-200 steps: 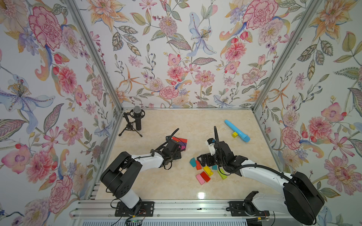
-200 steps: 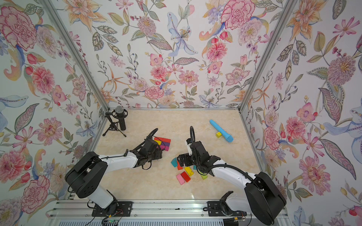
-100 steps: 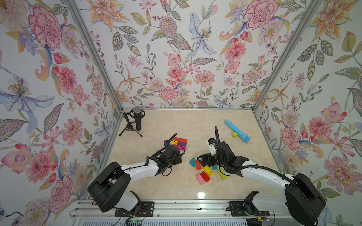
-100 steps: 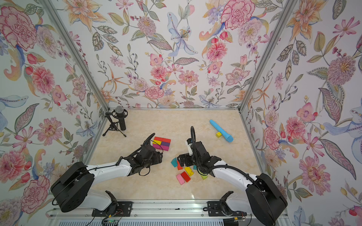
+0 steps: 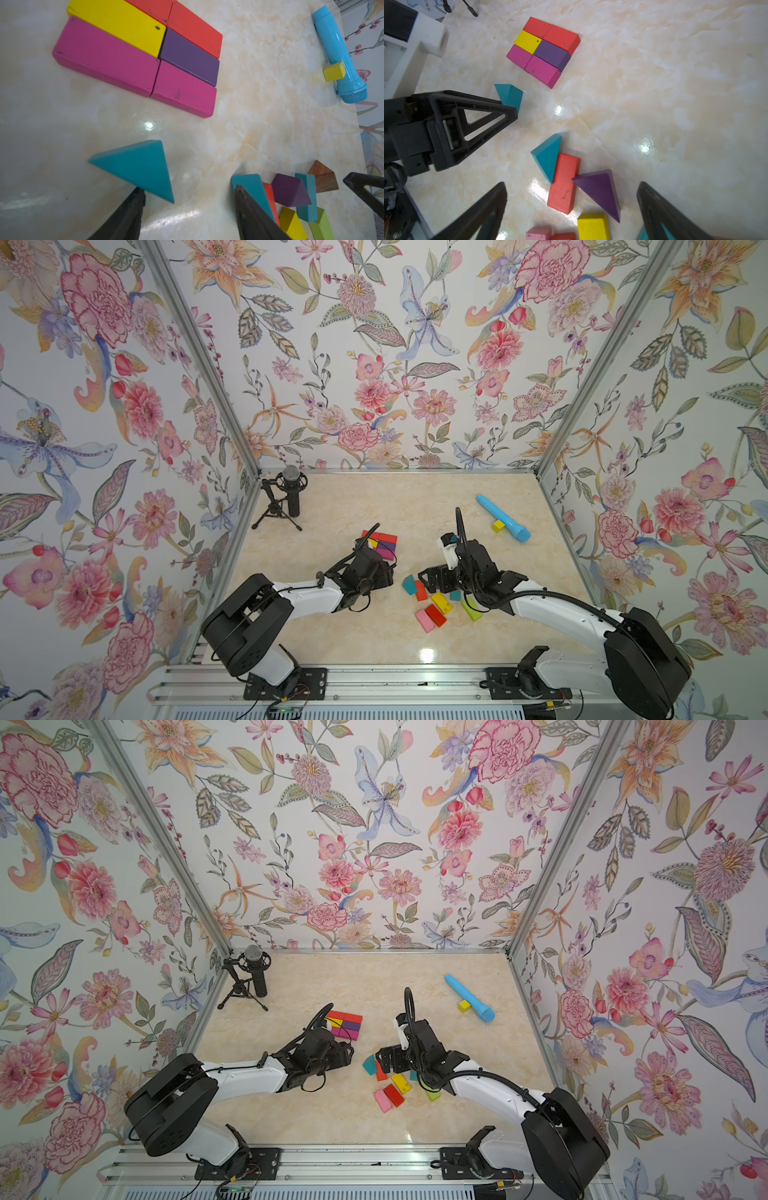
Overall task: Assemble a piece of candy with building blocks
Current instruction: Assemble the building blocks at the center of the board.
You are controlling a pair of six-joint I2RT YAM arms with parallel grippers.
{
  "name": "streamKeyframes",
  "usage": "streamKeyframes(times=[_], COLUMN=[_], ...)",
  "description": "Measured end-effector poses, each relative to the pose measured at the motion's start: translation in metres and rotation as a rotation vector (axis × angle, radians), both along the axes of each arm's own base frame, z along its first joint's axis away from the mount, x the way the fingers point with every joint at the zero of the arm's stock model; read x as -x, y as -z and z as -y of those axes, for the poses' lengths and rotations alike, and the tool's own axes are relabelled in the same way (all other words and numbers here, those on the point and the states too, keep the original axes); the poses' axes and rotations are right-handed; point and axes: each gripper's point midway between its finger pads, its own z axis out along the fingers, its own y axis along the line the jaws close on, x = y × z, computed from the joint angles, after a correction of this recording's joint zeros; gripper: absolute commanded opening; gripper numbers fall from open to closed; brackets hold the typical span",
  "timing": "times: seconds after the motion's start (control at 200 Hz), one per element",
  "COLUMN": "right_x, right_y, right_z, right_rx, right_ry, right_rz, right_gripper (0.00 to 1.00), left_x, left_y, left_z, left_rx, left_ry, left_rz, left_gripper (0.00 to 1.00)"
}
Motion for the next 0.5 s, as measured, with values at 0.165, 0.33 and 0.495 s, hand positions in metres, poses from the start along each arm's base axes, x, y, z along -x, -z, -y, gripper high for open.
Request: streamKeyframes(times=[0.165, 0.33, 0.495], right_x=[-0.003, -0.003, -0.005], right_y=[-0.003, -0.002, -0.001], right_z=[-0.003, -0.002, -0.003], right_rx=[-0.004, -0.001, 0.004], right_ry=[0.000, 0.001, 0.002], right_rz=[0.006, 0.003, 0.003], right_gripper=[1.00, 1.00, 1.00], left_x=[-0.005, -0.012, -0.016], left_y=[0.006, 0.005, 0.005], left_z=[0.002, -0.005, -0.009], left_rx=[0.008, 0.011, 0.015], left_ry=[-0.001, -0.023, -0.036], left_rz=[-0.010, -0.006, -0.004], left_gripper=[0.69, 0.69, 0.69])
